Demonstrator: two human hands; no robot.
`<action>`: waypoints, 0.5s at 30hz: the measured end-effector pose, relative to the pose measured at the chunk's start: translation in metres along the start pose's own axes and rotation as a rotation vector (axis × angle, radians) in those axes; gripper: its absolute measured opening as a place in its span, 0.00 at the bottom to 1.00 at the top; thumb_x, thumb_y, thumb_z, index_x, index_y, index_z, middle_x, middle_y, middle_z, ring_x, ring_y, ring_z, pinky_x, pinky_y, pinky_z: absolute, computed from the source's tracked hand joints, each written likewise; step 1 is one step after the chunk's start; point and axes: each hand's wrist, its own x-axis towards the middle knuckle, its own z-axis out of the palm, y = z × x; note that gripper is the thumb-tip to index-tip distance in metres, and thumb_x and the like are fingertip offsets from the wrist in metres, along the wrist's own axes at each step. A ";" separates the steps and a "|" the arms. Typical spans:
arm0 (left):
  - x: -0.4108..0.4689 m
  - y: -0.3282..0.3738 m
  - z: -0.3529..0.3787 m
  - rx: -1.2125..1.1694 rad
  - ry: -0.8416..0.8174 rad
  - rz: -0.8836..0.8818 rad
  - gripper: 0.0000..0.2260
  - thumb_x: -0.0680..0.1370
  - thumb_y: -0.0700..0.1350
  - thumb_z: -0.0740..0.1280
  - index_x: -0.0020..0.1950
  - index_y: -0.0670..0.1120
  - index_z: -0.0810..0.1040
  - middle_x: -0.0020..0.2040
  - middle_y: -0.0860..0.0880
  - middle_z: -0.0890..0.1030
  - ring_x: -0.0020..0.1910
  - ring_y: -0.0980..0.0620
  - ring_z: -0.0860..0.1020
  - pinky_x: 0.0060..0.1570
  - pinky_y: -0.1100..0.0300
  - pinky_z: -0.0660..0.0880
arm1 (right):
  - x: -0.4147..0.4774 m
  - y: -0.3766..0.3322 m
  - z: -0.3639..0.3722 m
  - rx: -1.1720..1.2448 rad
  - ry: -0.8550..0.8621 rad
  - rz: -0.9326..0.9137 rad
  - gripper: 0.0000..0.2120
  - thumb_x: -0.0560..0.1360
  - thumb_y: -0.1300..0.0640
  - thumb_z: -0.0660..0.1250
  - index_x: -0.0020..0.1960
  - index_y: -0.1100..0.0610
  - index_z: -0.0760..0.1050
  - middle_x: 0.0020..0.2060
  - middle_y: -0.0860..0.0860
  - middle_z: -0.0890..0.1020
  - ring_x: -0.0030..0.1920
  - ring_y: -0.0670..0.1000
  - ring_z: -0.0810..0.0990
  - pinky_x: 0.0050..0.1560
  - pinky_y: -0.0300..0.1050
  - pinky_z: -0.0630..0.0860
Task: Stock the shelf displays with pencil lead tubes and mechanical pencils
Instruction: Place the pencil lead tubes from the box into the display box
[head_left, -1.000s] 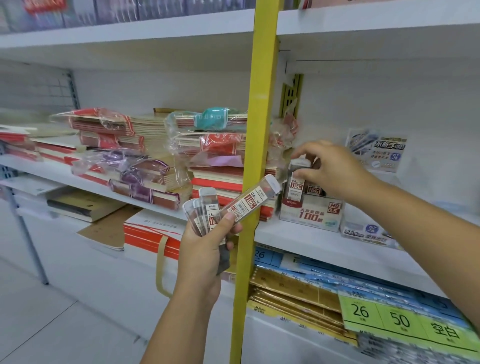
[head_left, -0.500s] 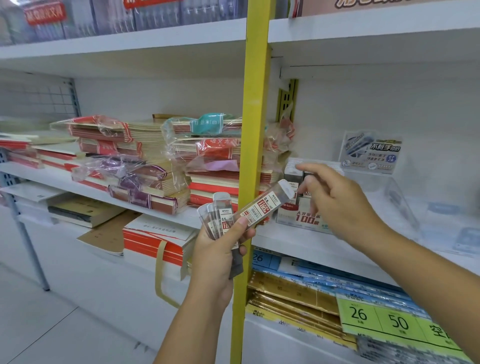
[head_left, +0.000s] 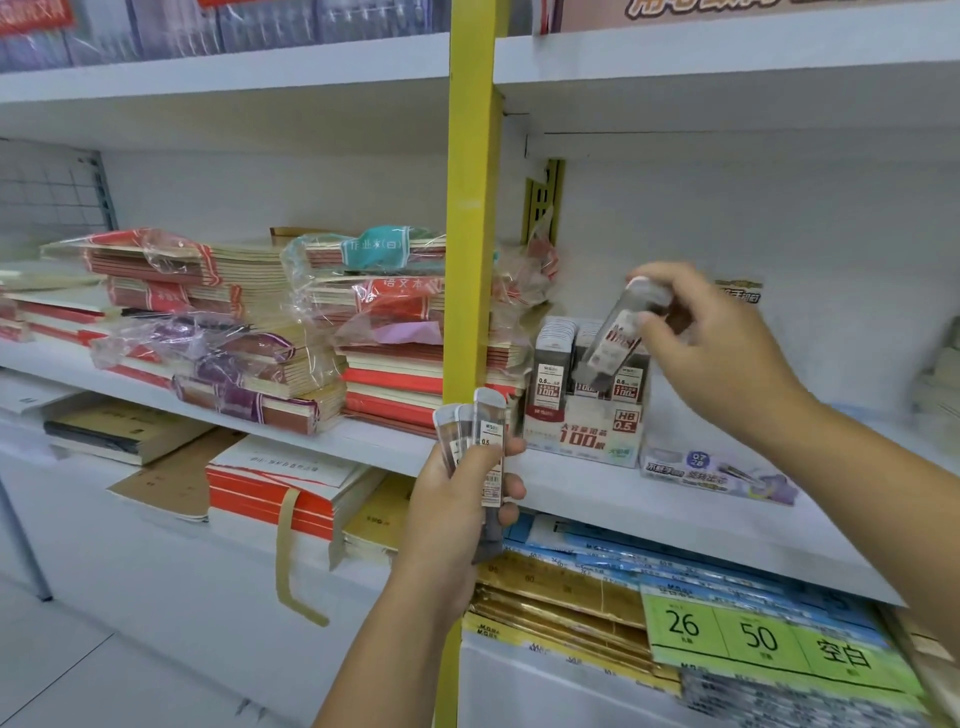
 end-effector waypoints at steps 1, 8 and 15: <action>0.001 0.000 0.000 0.012 0.003 -0.002 0.09 0.81 0.48 0.63 0.48 0.53 0.83 0.34 0.48 0.79 0.25 0.55 0.70 0.19 0.66 0.59 | 0.003 0.004 0.002 -0.123 -0.070 -0.004 0.14 0.78 0.54 0.64 0.63 0.44 0.71 0.42 0.45 0.80 0.36 0.44 0.76 0.37 0.45 0.74; -0.005 0.002 0.001 0.131 -0.024 0.043 0.08 0.82 0.52 0.64 0.53 0.58 0.84 0.47 0.51 0.87 0.34 0.59 0.82 0.24 0.68 0.69 | 0.006 0.019 0.029 -0.220 -0.268 0.003 0.14 0.76 0.52 0.68 0.55 0.44 0.64 0.37 0.44 0.78 0.39 0.46 0.76 0.37 0.48 0.73; -0.006 0.004 0.002 0.058 -0.107 0.092 0.11 0.80 0.48 0.66 0.63 0.53 0.78 0.55 0.54 0.86 0.51 0.54 0.85 0.38 0.64 0.80 | 0.007 0.029 0.045 -0.499 -0.043 -0.113 0.17 0.72 0.50 0.72 0.59 0.51 0.77 0.51 0.50 0.73 0.55 0.52 0.64 0.52 0.48 0.63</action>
